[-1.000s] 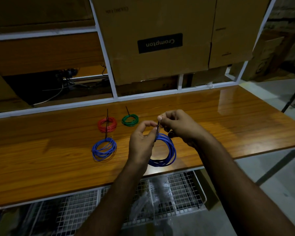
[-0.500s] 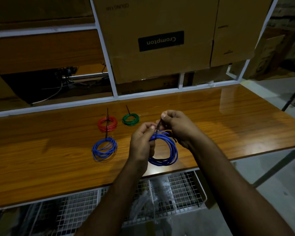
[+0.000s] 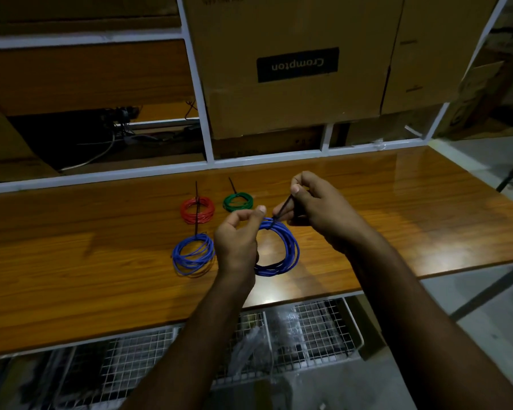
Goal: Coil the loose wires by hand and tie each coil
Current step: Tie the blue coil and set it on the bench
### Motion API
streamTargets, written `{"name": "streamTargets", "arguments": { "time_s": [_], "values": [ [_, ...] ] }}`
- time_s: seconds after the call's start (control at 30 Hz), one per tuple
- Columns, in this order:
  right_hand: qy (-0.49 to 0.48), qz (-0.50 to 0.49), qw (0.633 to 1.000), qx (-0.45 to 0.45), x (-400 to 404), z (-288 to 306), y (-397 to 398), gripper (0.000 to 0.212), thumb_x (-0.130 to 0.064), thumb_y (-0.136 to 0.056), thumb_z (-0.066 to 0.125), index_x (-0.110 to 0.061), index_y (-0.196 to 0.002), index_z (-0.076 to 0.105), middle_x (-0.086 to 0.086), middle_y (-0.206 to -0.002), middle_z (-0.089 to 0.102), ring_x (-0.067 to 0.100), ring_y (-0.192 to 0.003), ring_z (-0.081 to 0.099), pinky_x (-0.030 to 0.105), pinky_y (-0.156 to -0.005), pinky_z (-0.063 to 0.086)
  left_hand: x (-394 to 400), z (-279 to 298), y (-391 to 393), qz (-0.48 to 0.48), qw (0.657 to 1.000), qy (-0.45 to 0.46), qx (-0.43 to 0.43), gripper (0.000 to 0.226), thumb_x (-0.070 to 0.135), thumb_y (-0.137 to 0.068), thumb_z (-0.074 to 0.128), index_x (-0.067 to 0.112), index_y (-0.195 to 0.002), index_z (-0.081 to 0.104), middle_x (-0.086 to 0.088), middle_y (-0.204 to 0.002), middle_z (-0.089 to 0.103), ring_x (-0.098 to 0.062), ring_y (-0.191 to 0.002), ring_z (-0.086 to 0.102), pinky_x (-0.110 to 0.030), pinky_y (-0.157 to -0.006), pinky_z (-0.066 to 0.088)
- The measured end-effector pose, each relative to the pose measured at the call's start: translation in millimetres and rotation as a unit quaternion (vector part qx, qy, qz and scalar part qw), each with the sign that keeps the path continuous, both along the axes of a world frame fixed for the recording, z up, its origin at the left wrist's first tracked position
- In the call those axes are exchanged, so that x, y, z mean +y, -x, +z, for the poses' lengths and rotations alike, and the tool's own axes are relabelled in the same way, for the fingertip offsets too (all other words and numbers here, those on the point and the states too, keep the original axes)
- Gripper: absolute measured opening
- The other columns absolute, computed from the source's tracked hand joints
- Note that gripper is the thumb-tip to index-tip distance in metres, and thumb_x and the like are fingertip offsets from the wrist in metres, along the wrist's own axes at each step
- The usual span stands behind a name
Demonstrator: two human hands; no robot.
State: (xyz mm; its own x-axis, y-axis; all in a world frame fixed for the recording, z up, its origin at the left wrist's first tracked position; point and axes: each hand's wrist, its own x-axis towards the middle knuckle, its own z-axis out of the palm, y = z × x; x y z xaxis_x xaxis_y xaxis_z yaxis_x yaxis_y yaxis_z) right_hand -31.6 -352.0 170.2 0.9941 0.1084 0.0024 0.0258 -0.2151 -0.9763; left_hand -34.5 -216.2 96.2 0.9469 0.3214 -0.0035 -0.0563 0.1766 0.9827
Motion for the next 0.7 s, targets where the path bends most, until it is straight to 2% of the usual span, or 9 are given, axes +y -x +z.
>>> {"name": "streamTargets", "arguments": {
  "time_s": [0.07,0.2,0.33,0.43,0.53,0.63,0.7],
  "values": [
    [-0.008,0.013,1.000,0.017,2.9,2.3,-0.2,0.018,-0.021,-0.108,0.034,-0.018,-0.095,0.047,0.011,-0.093,0.076,0.020,-0.087,0.074,0.039,-0.082,0.054,7.1,-1.1,-4.3,0.022,1.000,0.002,0.011,0.014,0.022,-0.086,0.074,0.011,-0.083,0.065,0.003,-0.062,0.058,-0.019,-0.060,0.049,-0.031,-0.057,0.040],
    [0.029,-0.002,0.999,-0.016,13.1,1.8,-3.0,0.015,-0.021,-0.106,0.037,-0.020,-0.097,0.049,0.011,-0.101,0.072,0.022,-0.092,0.071,0.044,-0.085,0.056,17.9,-2.4,-10.0,0.043,0.999,0.000,0.026,0.012,0.020,-0.085,0.074,0.013,-0.082,0.066,0.006,-0.056,0.053,-0.016,-0.054,0.044,-0.027,-0.051,0.035],
    [0.002,0.002,1.000,0.001,26.6,1.6,-6.8,0.016,-0.020,-0.107,0.035,-0.017,-0.099,0.049,0.013,-0.091,0.074,0.023,-0.082,0.074,0.042,-0.082,0.058,25.2,-5.2,-14.2,0.076,0.996,-0.035,0.014,0.013,0.019,-0.084,0.075,0.016,-0.077,0.065,-0.002,-0.068,0.063,-0.019,-0.065,0.056,-0.031,-0.060,0.047],
    [-0.012,-0.015,1.000,-0.001,35.8,-0.1,-6.4,0.015,-0.020,-0.107,0.036,-0.017,-0.100,0.049,0.012,-0.088,0.075,0.021,-0.081,0.075,0.039,-0.078,0.060,30.7,-7.0,-17.0,0.088,0.994,-0.068,0.005,0.011,0.020,-0.085,0.074,0.015,-0.079,0.067,0.000,-0.070,0.066,-0.006,-0.061,0.058,-0.028,-0.058,0.048],
    [0.018,-0.059,0.997,-0.052,45.6,-2.9,-5.4,0.013,-0.019,-0.105,0.040,-0.019,-0.098,0.051,0.009,-0.085,0.074,0.014,-0.078,0.074,0.036,-0.075,0.061,33.3,-6.7,-21.5,0.102,0.990,-0.095,0.012,0.009,0.022,-0.087,0.073,0.017,-0.081,0.068,0.006,-0.068,0.064,0.011,-0.052,0.053,-0.025,-0.055,0.047],
    [0.061,-0.100,0.988,-0.101,52.0,-7.2,-6.8,0.012,-0.018,-0.104,0.042,-0.021,-0.096,0.051,0.007,-0.082,0.072,0.009,-0.074,0.073,0.031,-0.070,0.061,30.8,-4.6,-23.9,0.114,0.984,-0.136,-0.005,0.007,0.022,-0.088,0.071,0.018,-0.084,0.068,0.011,-0.071,0.062,0.016,-0.059,0.053,-0.023,-0.055,0.046],
    [0.064,-0.118,0.985,-0.107,55.2,-10.9,-8.0,0.013,-0.018,-0.104,0.043,-0.023,-0.095,0.051,0.007,-0.083,0.070,0.011,-0.073,0.072,0.034,-0.070,0.062,29.2,-3.0,-23.0,0.126,0.978,-0.163,-0.014,0.007,0.023,-0.088,0.071,0.019,-0.084,0.067,0.012,-0.072,0.062,0.015,-0.063,0.054,-0.023,-0.054,0.045]
  ]
}}
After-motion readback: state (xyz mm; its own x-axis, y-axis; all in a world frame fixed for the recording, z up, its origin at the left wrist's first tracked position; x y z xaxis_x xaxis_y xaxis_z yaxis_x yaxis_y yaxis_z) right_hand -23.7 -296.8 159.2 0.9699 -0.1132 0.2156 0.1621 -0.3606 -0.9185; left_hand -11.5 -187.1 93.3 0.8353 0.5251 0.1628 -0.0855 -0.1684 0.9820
